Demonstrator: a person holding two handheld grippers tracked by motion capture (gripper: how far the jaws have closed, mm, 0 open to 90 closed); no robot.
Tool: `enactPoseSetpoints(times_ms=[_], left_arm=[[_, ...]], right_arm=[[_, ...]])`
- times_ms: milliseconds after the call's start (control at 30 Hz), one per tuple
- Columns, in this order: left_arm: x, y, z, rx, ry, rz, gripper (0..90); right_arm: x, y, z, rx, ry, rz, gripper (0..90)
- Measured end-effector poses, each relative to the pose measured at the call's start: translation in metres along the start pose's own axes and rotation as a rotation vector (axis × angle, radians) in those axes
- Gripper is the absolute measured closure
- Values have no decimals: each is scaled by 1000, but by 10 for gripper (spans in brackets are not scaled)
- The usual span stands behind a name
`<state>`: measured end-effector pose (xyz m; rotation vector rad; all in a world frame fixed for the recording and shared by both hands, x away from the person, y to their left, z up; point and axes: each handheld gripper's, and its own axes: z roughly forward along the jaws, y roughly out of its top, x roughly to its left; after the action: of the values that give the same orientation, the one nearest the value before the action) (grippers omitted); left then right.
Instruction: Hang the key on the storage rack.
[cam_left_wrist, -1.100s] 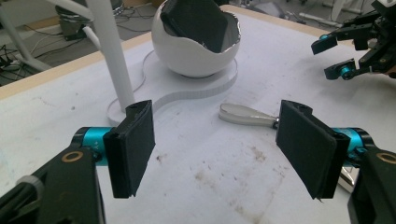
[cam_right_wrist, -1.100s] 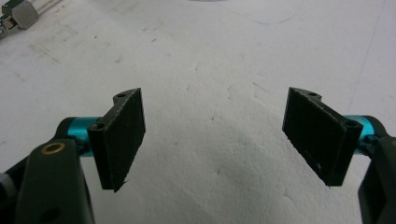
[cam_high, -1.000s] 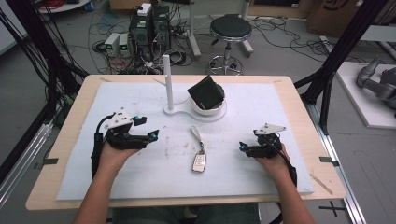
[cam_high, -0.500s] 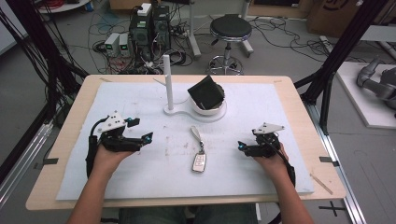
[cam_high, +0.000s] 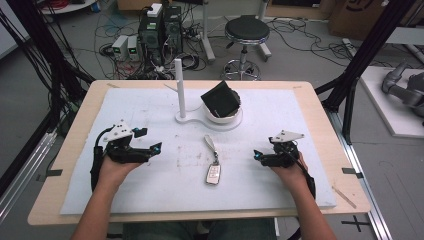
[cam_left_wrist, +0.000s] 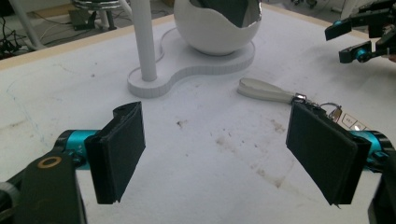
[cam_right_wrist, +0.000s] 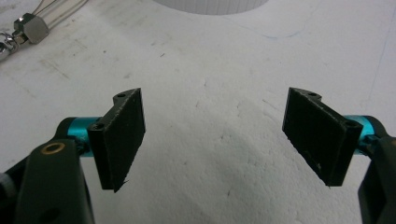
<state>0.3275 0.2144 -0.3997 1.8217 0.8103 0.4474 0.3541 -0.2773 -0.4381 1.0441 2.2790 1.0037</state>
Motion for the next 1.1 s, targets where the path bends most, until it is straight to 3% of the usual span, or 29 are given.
enactPoseSetpoints(times_ms=[400, 1100], left_arm=[[1, -5, -1, 29, 10, 4, 197], [17, -19, -20, 17, 57, -48, 197]], right_arm=[[13, 10, 6, -6, 26, -36, 214], [41, 36, 25, -43, 89, -46, 215]])
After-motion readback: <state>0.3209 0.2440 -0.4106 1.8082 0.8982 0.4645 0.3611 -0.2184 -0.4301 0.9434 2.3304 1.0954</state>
